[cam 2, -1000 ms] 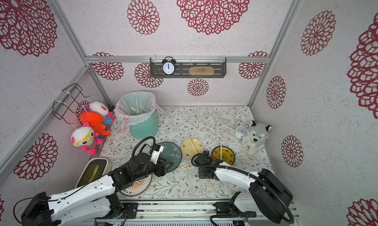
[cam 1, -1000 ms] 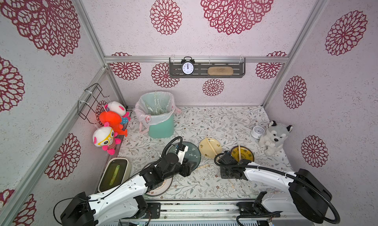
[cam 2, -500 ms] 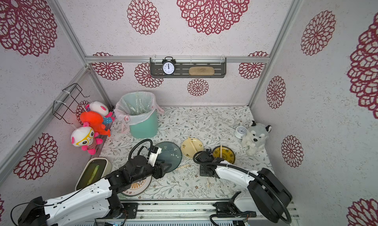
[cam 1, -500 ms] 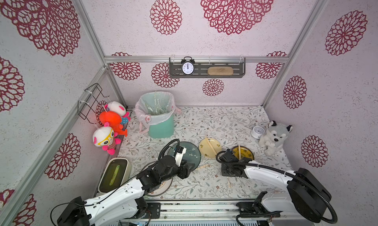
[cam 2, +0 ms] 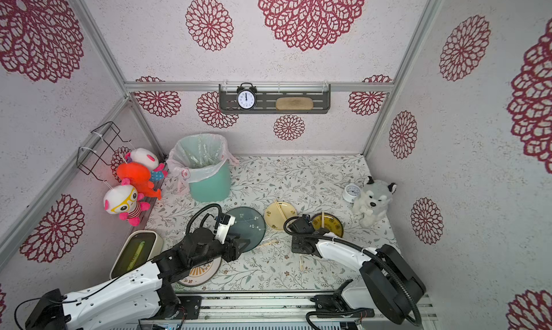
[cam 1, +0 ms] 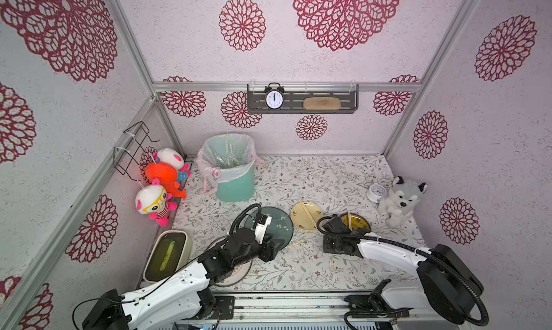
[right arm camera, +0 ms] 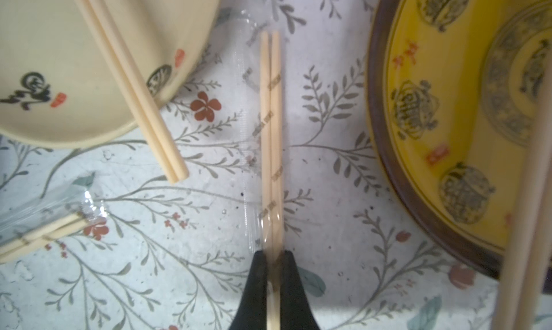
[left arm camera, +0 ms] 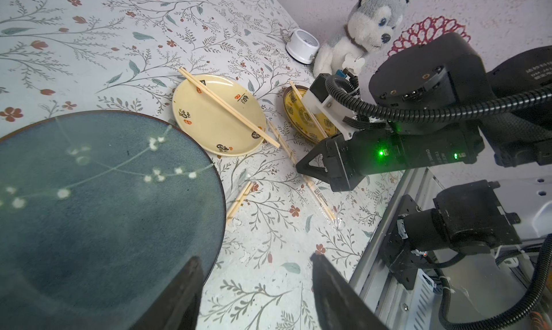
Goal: Remove the packaging of disposable chopsticks
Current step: Pick up the disposable chopsticks from the center of the board.
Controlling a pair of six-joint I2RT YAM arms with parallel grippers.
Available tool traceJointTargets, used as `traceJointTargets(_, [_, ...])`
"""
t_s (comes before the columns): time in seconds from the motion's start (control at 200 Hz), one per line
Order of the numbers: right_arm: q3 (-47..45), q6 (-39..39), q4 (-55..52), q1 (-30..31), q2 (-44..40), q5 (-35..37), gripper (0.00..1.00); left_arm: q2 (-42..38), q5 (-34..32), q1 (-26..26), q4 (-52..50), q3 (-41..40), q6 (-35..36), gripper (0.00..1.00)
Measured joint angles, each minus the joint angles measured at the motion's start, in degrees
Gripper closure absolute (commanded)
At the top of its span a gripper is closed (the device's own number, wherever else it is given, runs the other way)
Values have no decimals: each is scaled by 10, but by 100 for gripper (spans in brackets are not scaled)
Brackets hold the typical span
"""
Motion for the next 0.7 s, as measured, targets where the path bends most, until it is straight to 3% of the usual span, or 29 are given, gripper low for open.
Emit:
traceJointTargets(0.235, [-24, -5, -11, -2, -47, 1, 100, 9, 9, 0, 52, -16, -5, 39])
traceJointTargets(0.475, [-28, -20, -26, -7, -68, -1, 100, 66, 20, 0, 91, -15, -5, 40])
traceJointTargets(0.701, [-52, -40, -16, -7, -158, -3, 100, 97, 26, -9, 114, 2, -5, 39])
